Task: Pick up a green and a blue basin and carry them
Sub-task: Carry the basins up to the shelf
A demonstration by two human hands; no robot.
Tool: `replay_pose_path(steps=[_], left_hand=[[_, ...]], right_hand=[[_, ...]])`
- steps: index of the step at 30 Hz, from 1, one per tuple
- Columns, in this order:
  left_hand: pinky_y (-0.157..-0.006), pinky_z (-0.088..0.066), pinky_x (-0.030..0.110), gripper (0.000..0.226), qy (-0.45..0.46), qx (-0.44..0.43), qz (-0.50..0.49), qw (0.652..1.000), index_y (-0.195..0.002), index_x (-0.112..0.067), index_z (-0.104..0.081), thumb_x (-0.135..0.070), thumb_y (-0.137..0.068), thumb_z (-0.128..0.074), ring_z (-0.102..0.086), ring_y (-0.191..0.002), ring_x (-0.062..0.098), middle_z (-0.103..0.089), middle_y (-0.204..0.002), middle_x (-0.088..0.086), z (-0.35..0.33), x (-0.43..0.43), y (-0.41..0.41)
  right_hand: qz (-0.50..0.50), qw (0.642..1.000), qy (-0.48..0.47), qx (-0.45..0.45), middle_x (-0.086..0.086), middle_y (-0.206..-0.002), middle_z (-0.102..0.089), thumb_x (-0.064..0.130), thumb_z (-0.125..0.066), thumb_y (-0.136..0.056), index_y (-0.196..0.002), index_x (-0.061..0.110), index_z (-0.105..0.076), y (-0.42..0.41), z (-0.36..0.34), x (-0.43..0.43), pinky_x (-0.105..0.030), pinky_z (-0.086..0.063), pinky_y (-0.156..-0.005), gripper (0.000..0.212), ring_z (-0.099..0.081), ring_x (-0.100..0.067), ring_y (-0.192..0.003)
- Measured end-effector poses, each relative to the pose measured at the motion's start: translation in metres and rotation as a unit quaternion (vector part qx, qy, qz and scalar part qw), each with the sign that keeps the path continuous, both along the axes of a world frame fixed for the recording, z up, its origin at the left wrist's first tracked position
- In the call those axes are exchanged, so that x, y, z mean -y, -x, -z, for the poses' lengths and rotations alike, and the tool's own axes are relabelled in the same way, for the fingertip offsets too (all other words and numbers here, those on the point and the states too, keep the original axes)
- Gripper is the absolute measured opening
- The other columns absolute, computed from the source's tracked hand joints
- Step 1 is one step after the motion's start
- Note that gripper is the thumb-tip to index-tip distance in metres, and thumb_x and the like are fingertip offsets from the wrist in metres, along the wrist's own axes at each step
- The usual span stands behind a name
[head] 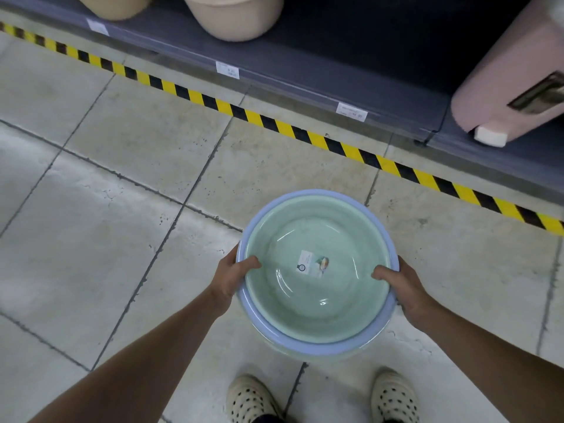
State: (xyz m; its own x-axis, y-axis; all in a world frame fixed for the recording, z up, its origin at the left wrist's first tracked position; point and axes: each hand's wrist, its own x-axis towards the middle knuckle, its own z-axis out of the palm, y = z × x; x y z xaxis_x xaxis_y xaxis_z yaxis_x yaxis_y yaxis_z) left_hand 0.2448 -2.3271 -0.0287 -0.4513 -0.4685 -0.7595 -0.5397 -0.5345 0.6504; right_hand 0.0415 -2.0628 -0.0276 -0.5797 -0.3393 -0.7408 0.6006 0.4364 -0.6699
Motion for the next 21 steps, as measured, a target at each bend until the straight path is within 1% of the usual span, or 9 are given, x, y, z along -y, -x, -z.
replay_pose_path(steps=[3, 6, 7, 10, 12, 14, 17, 20, 21], left_hand=[[-0.077, -0.060, 0.039, 0.048, -0.010, -0.017, -0.008, 1.000, -0.111, -0.020, -0.075, -0.012, -0.064, -0.069, -0.074, -0.095, 0.031, -0.079, -0.103, 0.009, -0.050, 0.012, 0.017], [-0.072, -0.059, 0.035, 0.048, -0.014, -0.030, -0.007, 0.999, -0.109, -0.021, -0.075, -0.012, -0.062, -0.069, -0.075, -0.090, 0.029, -0.080, -0.099, 0.007, -0.099, 0.029, 0.039], [-0.072, -0.059, 0.035, 0.048, -0.013, -0.033, -0.006, 0.999, -0.109, -0.021, -0.075, -0.012, -0.062, -0.069, -0.075, -0.090, 0.029, -0.080, -0.099, 0.007, -0.115, 0.035, 0.047], [-0.080, -0.060, 0.041, 0.048, -0.005, -0.053, 0.011, 0.999, -0.110, -0.022, -0.076, -0.013, -0.063, -0.071, -0.074, -0.093, 0.031, -0.079, -0.103, 0.008, -0.158, 0.057, 0.077], [-0.078, -0.059, 0.039, 0.046, 0.004, -0.062, 0.028, 0.998, -0.108, -0.024, -0.076, -0.013, -0.064, -0.072, -0.074, -0.092, 0.029, -0.080, -0.101, 0.006, -0.183, 0.070, 0.099], [-0.073, -0.058, 0.035, 0.043, 0.009, -0.067, 0.035, 0.997, -0.104, -0.025, -0.076, -0.013, -0.063, -0.072, -0.074, -0.090, 0.028, -0.080, -0.097, 0.004, -0.203, 0.084, 0.126], [-0.082, -0.059, 0.042, 0.045, 0.027, -0.068, 0.063, 0.995, -0.109, -0.023, -0.076, -0.014, -0.064, -0.072, -0.073, -0.098, 0.033, -0.079, -0.103, 0.008, -0.216, 0.107, 0.170], [-0.080, -0.059, 0.041, 0.048, 0.031, -0.062, 0.049, 0.996, -0.111, -0.020, -0.075, -0.012, -0.063, -0.072, -0.073, -0.100, 0.036, -0.079, -0.104, 0.009, -0.215, 0.127, 0.211], [-0.079, -0.058, 0.040, 0.048, 0.032, -0.059, 0.051, 0.996, -0.110, -0.020, -0.075, -0.012, -0.063, -0.072, -0.072, -0.100, 0.036, -0.079, -0.103, 0.009, -0.215, 0.133, 0.225]], right_hand=[[-0.002, 1.000, 0.021, -0.014, 0.000, -0.103, -0.078, 0.016, -0.069, -0.067, -0.111, 0.026, -0.071, 0.015, -0.056, 0.012, -0.036, -0.055, -0.077, 0.045, -0.073, -0.024, -0.095], [0.016, 0.999, 0.036, -0.028, 0.001, -0.099, -0.079, 0.006, -0.072, -0.078, -0.110, 0.024, -0.070, 0.031, -0.109, 0.026, -0.026, -0.057, -0.066, 0.036, -0.075, -0.016, -0.085], [0.027, 0.998, 0.039, -0.032, 0.001, -0.097, -0.079, 0.006, -0.072, -0.078, -0.108, 0.024, -0.071, 0.035, -0.127, 0.030, -0.024, -0.057, -0.064, 0.035, -0.075, -0.015, -0.083], [0.052, 0.997, 0.041, -0.047, 0.000, -0.096, -0.079, 0.011, -0.071, -0.073, -0.108, 0.023, -0.071, 0.050, -0.171, 0.044, -0.030, -0.056, -0.069, 0.037, -0.075, -0.019, -0.085], [0.068, 0.995, 0.043, -0.055, 0.000, -0.097, -0.079, 0.012, -0.071, -0.071, -0.108, 0.022, -0.071, 0.064, -0.194, 0.053, -0.034, -0.056, -0.072, 0.038, -0.075, -0.021, -0.087], [0.079, 0.994, 0.043, -0.057, -0.001, -0.099, -0.079, 0.015, -0.070, -0.071, -0.111, 0.023, -0.071, 0.083, -0.210, 0.063, -0.035, -0.055, -0.074, 0.041, -0.075, -0.021, -0.088], [0.087, 0.992, 0.051, -0.069, 0.001, -0.098, -0.079, 0.008, -0.069, -0.082, -0.111, 0.024, -0.071, 0.119, -0.219, 0.078, -0.034, -0.055, -0.073, 0.034, -0.074, -0.022, -0.089], [0.088, 0.991, 0.061, -0.079, -0.003, -0.102, -0.078, 0.012, -0.071, -0.076, -0.109, 0.023, -0.071, 0.161, -0.220, 0.100, -0.037, -0.057, -0.076, 0.035, -0.074, -0.024, -0.091], [0.088, 0.991, 0.055, -0.086, -0.005, -0.103, -0.078, 0.010, -0.071, -0.077, -0.107, 0.023, -0.071, 0.174, -0.218, 0.105, -0.039, -0.057, -0.079, 0.033, -0.073, -0.025, -0.092]])
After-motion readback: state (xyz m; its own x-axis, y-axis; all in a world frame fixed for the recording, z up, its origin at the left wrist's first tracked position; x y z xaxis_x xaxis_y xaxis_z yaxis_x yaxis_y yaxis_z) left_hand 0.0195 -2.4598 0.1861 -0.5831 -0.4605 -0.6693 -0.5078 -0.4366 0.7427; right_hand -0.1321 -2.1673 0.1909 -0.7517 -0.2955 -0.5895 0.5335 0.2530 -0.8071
